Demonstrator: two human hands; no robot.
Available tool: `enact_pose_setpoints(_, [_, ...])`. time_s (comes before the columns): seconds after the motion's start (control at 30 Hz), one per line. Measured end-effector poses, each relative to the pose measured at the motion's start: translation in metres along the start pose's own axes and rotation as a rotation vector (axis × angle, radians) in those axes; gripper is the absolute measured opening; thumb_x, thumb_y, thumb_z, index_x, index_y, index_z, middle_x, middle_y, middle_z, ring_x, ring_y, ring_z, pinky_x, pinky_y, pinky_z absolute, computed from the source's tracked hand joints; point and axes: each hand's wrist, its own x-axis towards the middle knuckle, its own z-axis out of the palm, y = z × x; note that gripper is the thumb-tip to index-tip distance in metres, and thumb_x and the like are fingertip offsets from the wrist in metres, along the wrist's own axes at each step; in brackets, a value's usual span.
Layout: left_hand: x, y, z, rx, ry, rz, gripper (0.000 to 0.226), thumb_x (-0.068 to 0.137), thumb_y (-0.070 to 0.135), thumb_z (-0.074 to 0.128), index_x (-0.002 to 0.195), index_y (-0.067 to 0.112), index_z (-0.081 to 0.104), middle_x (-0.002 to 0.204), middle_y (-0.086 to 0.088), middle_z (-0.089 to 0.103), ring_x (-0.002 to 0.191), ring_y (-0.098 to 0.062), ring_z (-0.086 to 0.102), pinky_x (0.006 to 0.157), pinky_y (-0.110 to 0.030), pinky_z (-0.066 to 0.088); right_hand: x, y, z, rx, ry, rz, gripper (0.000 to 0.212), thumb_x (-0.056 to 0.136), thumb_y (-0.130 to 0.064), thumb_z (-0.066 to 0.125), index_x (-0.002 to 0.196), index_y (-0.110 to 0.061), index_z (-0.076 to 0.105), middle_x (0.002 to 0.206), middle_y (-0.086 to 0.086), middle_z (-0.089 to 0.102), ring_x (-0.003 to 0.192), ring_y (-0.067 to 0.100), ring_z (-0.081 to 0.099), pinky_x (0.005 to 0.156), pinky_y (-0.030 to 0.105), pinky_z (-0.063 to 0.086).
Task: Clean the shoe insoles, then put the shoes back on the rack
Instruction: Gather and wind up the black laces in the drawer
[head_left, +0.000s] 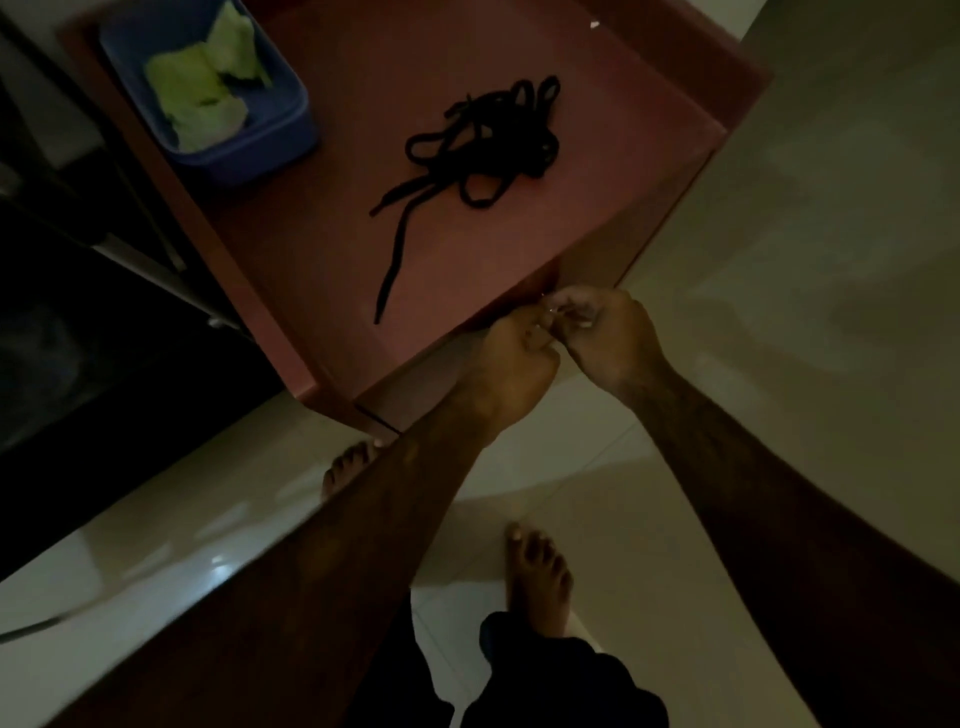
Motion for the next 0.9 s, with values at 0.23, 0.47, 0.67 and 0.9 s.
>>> enact_pose_setpoints(0.23, [-0.037,0.015,0.010,0.190,-0.185,-0.021,0.052,0.100,0.014,0.055,0.147,0.033,0.048,0.112,0.011,0.060,0.075,0.003,0.053,0.058,-0.010,0.045,-0.038,0.019,-0.016,-0.018,0.049,0.071,0.014,0.093,-0.026,0.072,0.091,-0.039,0.076,0.095,-0.021,0.075,0.089,0.001,0.068,0.085,0.031,0.055])
enact_pose_setpoints(0.47, [-0.080,0.025,0.055,0.337,-0.269,0.030,0.067,0.097,0.020,0.059,0.159,0.030,0.034,0.153,0.002,0.048,0.136,-0.018,0.049,0.099,-0.021,0.038,-0.095,0.048,-0.043,-0.050,0.029,0.107,0.010,0.090,-0.036,0.067,0.095,-0.038,0.076,0.101,-0.024,0.074,0.091,0.004,0.070,0.089,0.041,0.057])
enact_pose_setpoints(0.67, [-0.114,0.030,0.044,0.201,-0.362,-0.011,0.063,0.081,0.035,0.055,0.143,0.023,0.056,0.140,-0.002,0.061,0.127,-0.021,0.058,0.108,-0.036,0.048,-0.121,0.040,-0.074,-0.092,-0.048,0.079,0.013,0.088,-0.031,0.070,0.092,-0.043,0.075,0.110,-0.021,0.073,0.109,0.005,0.067,0.104,0.043,0.051])
enact_pose_setpoints(0.9, [-0.114,0.028,-0.012,0.230,-0.202,0.024,0.027,0.106,0.033,0.051,0.128,0.025,0.063,0.123,0.000,0.066,0.111,-0.020,0.063,0.094,-0.033,0.052,-0.108,-0.015,-0.102,-0.542,0.206,-0.270,0.030,0.083,-0.046,0.056,0.104,-0.034,0.075,0.120,-0.008,0.069,0.121,0.024,0.058,0.101,0.039,0.040])
